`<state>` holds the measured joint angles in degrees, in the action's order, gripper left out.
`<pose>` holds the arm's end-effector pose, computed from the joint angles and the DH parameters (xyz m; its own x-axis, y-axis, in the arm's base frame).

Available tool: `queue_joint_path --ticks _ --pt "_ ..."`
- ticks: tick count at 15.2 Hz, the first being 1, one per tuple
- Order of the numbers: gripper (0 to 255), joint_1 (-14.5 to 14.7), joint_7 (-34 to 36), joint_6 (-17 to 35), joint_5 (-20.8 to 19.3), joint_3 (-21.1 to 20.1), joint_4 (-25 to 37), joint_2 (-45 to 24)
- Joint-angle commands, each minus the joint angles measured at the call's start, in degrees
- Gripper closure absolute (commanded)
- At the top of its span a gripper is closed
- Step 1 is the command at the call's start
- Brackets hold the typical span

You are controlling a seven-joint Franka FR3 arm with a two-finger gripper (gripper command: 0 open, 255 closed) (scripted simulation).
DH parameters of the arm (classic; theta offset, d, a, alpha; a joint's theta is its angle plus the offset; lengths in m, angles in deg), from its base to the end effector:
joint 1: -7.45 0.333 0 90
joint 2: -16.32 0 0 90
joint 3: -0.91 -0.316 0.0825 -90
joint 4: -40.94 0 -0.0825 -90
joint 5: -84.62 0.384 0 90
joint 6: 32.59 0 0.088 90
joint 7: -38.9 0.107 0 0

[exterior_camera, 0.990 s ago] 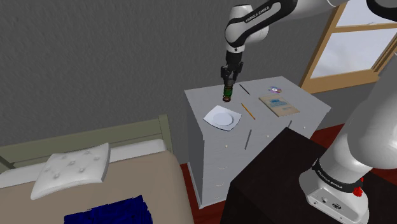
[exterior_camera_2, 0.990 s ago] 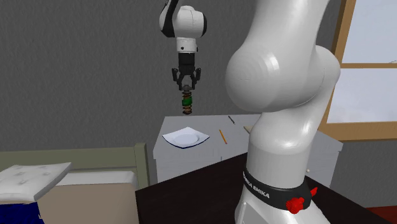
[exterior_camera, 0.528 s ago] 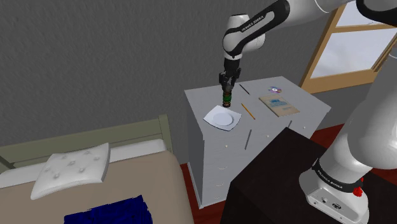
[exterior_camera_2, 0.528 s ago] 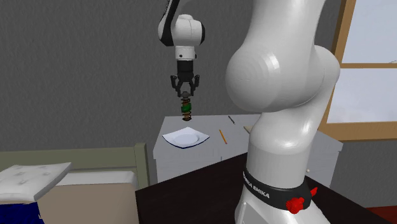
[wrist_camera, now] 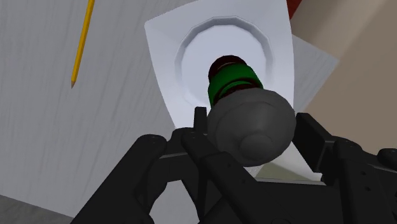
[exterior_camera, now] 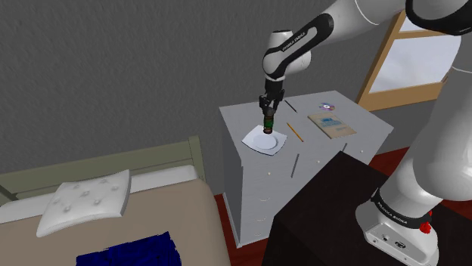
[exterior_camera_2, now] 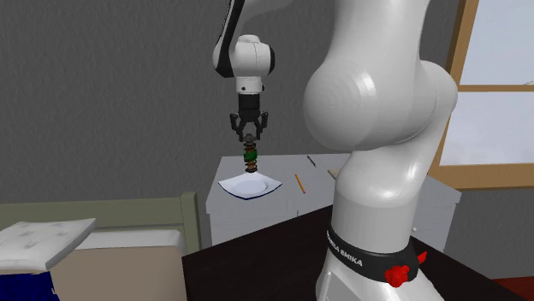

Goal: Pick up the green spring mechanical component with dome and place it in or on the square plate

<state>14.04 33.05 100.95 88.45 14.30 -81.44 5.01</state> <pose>0.5617 -0.0641 0.3168 0.9983 -0.0581 0.0039 -0.0581 -0.9983 -0.0028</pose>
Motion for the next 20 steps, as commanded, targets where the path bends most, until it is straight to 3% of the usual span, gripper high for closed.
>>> queue_joint_path --ticks 1,9,16,17,20 --pt "255 -0.1 -0.3 1.5 0.4 -0.1 -0.6 -0.9" --pt "255 -0.6 -1.5 6.9 2.1 -0.7 -1.6 -5.4" --pt "255 -0.6 -1.5 6.9 2.1 -0.7 -1.6 -5.4" --pt "0 -0.6 -1.5 6.9 2.1 -0.7 -1.6 -5.4" --pt "0 -0.6 -1.5 6.9 2.1 -0.7 -1.6 -5.4"
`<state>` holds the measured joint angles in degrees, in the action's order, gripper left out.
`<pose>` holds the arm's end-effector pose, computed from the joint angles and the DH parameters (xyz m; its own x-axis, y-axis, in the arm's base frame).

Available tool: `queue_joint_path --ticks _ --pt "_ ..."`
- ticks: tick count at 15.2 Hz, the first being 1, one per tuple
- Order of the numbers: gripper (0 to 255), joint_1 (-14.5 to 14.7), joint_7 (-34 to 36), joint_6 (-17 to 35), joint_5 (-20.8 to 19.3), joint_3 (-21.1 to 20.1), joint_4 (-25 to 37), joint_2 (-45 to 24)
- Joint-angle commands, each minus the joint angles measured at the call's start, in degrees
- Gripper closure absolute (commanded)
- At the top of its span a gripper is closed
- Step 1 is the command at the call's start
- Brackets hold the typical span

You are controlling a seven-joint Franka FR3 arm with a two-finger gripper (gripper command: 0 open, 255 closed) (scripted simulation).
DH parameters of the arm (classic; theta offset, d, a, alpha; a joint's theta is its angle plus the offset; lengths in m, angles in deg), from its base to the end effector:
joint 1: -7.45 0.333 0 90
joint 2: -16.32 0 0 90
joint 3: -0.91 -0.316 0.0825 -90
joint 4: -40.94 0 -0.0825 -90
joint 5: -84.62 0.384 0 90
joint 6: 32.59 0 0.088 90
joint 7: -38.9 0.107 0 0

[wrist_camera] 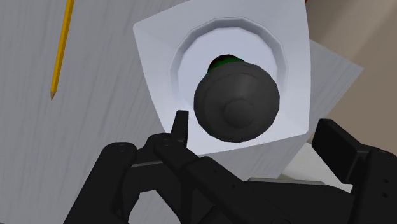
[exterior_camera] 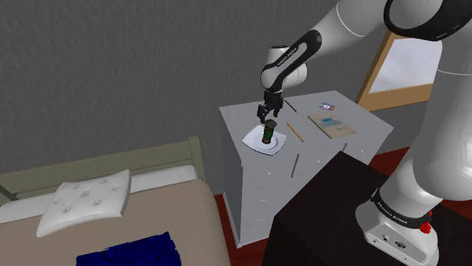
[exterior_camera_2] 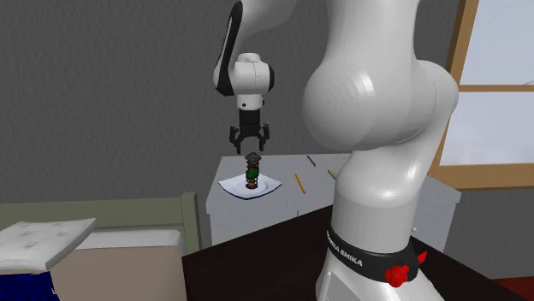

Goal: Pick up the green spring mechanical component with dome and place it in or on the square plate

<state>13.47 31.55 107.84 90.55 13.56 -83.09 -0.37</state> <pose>0.5610 -0.0645 0.2635 0.9983 -0.0580 0.0044 -0.0580 -0.9983 -0.0027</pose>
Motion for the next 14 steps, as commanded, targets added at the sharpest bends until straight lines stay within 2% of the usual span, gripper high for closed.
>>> queue_joint_path --ticks 1,2,6,14 --pt "0 0.0 0.0 0.0 0.0 0.0 0.0 0.0" --pt "0 0.0 0.0 0.0 0.0 0.0 0.0 0.0" --pt "0 0.6 1.4 -6.4 -2.0 0.8 1.3 5.2" --pt "0 0.6 1.4 -6.4 -2.0 0.8 1.3 5.2"
